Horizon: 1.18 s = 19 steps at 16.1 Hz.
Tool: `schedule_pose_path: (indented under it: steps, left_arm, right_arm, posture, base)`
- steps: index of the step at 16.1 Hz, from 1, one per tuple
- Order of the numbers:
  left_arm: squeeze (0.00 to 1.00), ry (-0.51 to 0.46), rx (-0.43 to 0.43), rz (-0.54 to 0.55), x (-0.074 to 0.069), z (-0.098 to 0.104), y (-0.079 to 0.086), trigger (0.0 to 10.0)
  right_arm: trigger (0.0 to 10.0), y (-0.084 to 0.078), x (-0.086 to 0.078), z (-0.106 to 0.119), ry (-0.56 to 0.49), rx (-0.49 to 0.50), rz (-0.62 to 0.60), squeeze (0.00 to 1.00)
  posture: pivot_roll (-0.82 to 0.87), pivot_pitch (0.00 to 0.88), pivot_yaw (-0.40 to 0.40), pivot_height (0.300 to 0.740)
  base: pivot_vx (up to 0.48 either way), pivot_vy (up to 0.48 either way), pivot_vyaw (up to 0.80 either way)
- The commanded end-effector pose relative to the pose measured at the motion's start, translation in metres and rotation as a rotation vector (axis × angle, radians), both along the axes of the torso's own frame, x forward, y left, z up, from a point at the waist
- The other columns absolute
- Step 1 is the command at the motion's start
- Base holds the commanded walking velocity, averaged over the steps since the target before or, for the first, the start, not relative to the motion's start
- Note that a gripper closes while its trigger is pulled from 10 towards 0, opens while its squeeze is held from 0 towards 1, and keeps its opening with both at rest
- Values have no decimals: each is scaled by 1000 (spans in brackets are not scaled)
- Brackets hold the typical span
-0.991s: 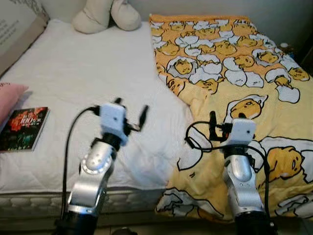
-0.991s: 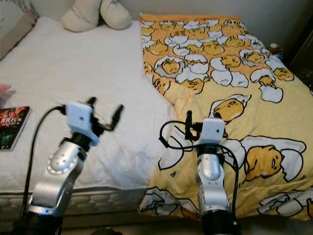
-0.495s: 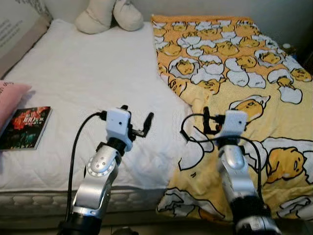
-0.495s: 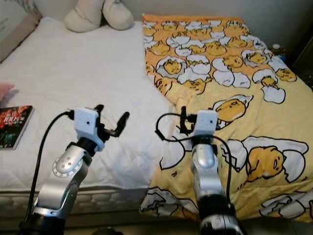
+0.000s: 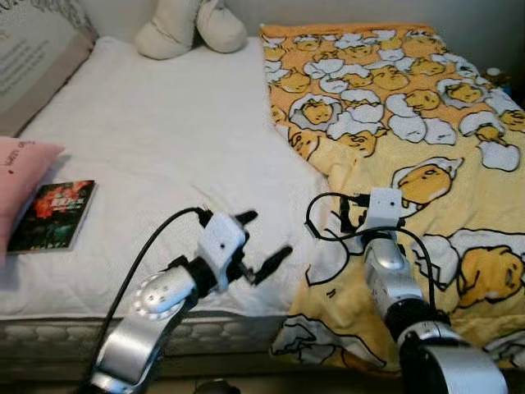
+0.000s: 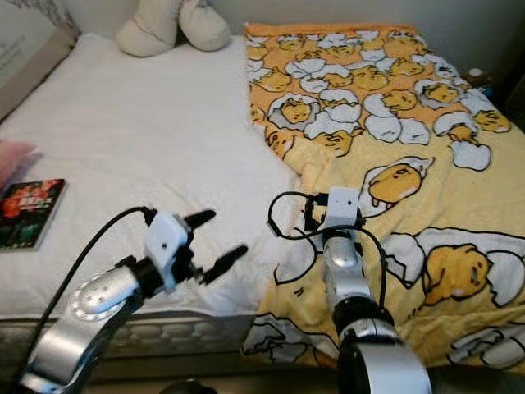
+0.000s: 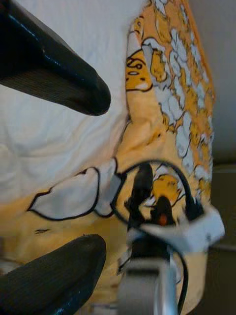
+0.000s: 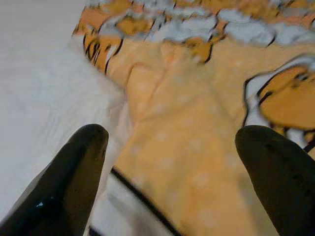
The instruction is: Clean up the room
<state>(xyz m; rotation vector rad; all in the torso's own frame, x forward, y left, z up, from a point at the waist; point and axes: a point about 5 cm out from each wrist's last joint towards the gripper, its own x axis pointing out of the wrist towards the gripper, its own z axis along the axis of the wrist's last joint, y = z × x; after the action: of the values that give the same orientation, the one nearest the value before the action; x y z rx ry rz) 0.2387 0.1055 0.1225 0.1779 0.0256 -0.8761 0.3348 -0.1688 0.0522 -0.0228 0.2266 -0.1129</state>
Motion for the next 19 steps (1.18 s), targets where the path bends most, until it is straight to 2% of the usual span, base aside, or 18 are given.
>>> schedule_pose_path:
  steps: [1, 5, 9, 10, 12, 13, 14, 16, 19]
  left_arm:
    - [0, -5, 1, -36, -5, 5, -1, 10000]
    - [0, 9, 10, -42, -11, 15, 8, 10000]
    - [0, 43, 22, -36, -21, 20, 16, 10000]
    - [0, 44, 22, -36, -22, 20, 15, 10000]
    - [0, 49, 20, -32, -22, 21, 15, 10000]
    - [0, 54, 22, -28, -22, 22, 15, 10000]
    - [0, 54, 22, -28, -22, 22, 15, 10000]
    - [0, 63, 16, -8, -21, 22, 16, 10000]
    - [0, 71, 6, -2, -21, 20, 14, 10000]
  right_arm:
    - [10000, 1, -1, -6, 47, 21, 2, 0]
    - [10000, -3, -11, -22, 128, 81, -50, 0]
    - [10000, 16, -22, -43, 270, 255, -15, 0]
    - [10000, 19, -23, -45, 279, 269, 2, 0]
    - [10000, 30, -27, -50, 316, 300, 66, 0]
    - [10000, 46, -29, -50, 323, 310, 172, 0]
    - [10000, 46, -29, -50, 323, 310, 172, 0]
    - [10000, 78, -38, -53, 336, 343, 398, 0]
    - [9843, 103, -57, -62, 368, 462, 552, 0]
  posture:
    - [164, 1, 84, 740]
    - [209, 70, 109, 740]
    - [229, 94, 121, 740]
    - [231, 96, 122, 740]
    - [233, 100, 122, 740]
    - [229, 103, 115, 740]
    - [229, 103, 115, 740]
    - [216, 103, 105, 740]
    - [197, 101, 95, 740]
  base:
    - [0, 0, 0]
    - [0, 0, 0]
    - [0, 0, 0]
    - [0, 0, 0]
    - [0, 0, 0]
    - [0, 0, 0]
    - [0, 0, 0]
    - [0, 0, 0]
    - [0, 0, 0]
